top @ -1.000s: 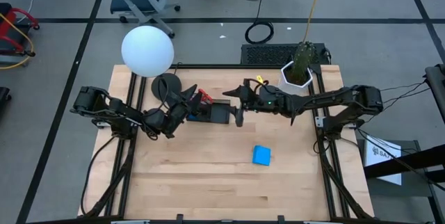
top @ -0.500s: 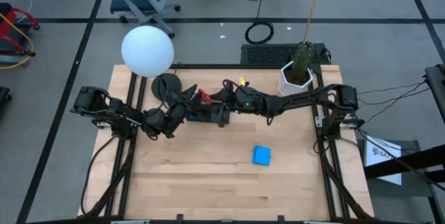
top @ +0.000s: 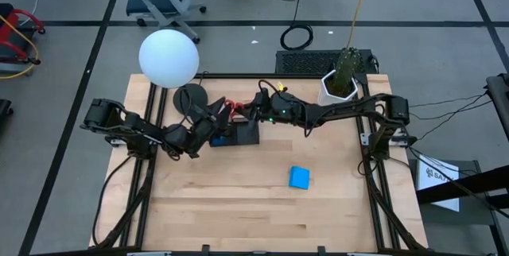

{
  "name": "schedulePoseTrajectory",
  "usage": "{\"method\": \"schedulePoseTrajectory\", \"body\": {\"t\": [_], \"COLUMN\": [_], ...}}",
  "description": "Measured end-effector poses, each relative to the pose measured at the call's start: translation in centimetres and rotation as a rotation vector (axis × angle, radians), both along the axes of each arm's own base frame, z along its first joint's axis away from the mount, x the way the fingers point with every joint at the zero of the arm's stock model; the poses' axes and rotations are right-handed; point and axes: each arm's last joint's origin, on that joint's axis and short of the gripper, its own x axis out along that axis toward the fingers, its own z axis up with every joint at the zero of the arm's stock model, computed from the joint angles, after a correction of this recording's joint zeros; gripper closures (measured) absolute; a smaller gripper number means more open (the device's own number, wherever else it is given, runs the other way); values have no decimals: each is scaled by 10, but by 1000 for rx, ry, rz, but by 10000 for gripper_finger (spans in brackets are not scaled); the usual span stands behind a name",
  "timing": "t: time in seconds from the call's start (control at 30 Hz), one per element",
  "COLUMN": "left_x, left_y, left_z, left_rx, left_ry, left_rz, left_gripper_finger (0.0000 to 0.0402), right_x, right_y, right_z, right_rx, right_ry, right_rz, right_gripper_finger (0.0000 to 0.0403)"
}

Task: Pick and place office supplies into organizer
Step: Put the red scissors into the black desk organizer

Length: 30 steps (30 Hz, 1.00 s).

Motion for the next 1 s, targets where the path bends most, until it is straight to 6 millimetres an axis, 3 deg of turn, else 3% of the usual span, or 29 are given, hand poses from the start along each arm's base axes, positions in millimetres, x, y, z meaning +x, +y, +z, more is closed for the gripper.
{"method": "schedulePoseTrajectory", "body": {"t": [0.2, 0.53, 0.83, 1.0], "left_x": [-6, -36, -52, -52], "left_y": [-1, -8, -19, -21], "left_z": [14, 56, 70, 70], "left_rx": [58, 201, 263, 262], "left_ry": [-6, 5, 55, 60], "left_rz": [-10, 17, 7, 1], "left_gripper_finger": [190, 190, 190, 190], "right_x": [0, 0, 14, 31], "right_y": [-2, -1, -9, -10], "right_z": [-3, -1, 17, -9], "right_rx": [-16, -116, -208, -182], "right_ry": [21, 47, 56, 131], "right_rz": [6, 30, 67, 118], "right_gripper_finger": [384, 384, 384, 384]}}
